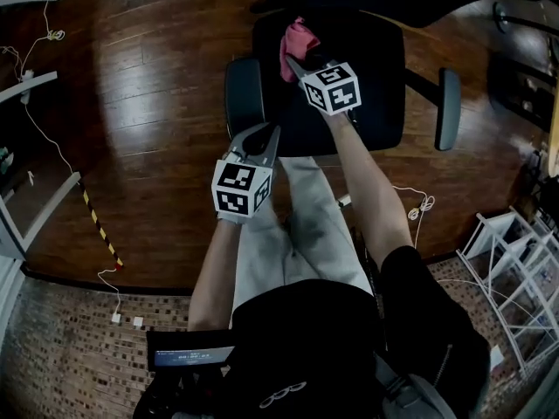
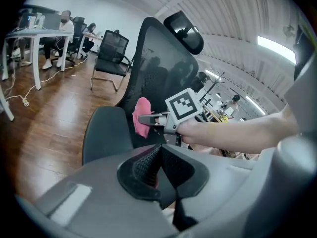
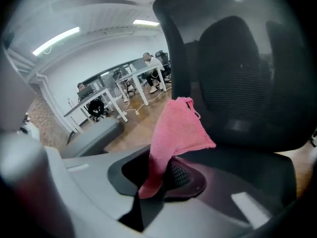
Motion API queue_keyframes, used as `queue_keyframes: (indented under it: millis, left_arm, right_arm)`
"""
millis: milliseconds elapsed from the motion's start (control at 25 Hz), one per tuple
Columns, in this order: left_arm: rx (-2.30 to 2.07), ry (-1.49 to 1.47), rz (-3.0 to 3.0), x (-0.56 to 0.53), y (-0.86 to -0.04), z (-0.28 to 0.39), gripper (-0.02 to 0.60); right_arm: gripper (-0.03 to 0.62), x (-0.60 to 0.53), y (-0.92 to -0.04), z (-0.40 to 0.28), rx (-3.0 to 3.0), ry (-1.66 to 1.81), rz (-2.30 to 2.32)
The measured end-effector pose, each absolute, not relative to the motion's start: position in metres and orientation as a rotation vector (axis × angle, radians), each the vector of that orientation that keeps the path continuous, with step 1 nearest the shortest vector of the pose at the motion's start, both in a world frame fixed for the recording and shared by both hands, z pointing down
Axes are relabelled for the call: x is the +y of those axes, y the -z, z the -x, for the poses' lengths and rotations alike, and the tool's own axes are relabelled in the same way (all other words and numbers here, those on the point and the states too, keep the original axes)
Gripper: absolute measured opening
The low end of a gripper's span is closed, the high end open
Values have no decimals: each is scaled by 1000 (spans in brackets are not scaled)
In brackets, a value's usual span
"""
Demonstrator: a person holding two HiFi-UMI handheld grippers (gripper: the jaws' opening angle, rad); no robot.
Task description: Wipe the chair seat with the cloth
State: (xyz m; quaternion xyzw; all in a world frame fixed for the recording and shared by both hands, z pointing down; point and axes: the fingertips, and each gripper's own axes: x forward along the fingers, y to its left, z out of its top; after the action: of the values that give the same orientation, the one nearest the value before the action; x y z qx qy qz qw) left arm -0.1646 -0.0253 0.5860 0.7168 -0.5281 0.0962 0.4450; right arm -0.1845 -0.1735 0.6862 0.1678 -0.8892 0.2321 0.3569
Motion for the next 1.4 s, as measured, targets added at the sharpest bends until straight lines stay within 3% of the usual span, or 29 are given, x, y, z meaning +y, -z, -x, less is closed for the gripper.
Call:
queue_keyframes:
  millis: [320,560,1400]
  left_arm:
    - [-1400,-189,-1672,-19,-597,172,-6]
    - [-1451,-239,-1597,-16,-606,180,-6]
    - [-1501,-281,-1585,-18,-608,181,-6]
  right_arm:
    - [60,-205,-766,258,-2274,-662,-262]
    - [60,-220,-801,248,-2230,-630,-240]
    - [60,-381,-812,-75,-1745,-397,-776]
